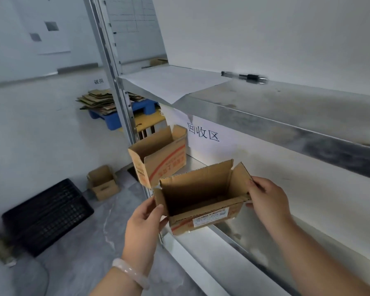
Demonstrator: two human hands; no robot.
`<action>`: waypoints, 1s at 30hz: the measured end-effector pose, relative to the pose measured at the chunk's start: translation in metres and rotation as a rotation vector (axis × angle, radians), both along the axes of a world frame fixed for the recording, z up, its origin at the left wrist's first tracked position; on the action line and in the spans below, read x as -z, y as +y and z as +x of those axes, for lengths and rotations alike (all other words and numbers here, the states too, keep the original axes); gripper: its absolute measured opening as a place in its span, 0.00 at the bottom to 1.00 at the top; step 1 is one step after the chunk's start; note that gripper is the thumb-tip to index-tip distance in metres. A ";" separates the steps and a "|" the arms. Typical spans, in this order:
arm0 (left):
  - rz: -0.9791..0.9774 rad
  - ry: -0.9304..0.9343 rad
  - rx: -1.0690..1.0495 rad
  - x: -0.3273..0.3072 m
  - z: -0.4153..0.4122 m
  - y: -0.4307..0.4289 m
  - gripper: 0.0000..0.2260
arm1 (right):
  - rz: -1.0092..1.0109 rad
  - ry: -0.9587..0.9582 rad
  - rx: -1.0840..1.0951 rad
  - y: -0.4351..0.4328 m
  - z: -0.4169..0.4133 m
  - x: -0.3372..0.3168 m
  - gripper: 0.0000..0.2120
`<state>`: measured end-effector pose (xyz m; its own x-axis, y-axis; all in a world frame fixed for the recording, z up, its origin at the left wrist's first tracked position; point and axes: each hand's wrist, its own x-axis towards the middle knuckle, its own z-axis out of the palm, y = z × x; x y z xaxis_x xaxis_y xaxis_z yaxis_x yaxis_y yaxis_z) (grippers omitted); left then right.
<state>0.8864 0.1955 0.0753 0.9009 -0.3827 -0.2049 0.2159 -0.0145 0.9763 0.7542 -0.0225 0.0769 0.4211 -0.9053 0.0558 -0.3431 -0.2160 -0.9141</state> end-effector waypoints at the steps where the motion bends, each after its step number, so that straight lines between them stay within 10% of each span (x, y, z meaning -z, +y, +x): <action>1: 0.000 0.011 0.003 0.002 0.015 -0.006 0.13 | 0.003 0.001 -0.003 -0.007 0.019 0.003 0.08; 14: 0.078 0.173 -0.009 0.017 0.144 -0.050 0.13 | 0.378 -0.081 -0.116 -0.036 0.183 0.019 0.28; 18: 0.098 0.207 0.093 0.018 0.162 -0.046 0.12 | 0.509 -0.174 0.106 -0.008 0.184 0.029 0.14; 30: 0.484 -0.887 0.800 -0.002 0.216 -0.004 0.14 | 0.647 -0.107 0.011 0.043 0.232 0.047 0.20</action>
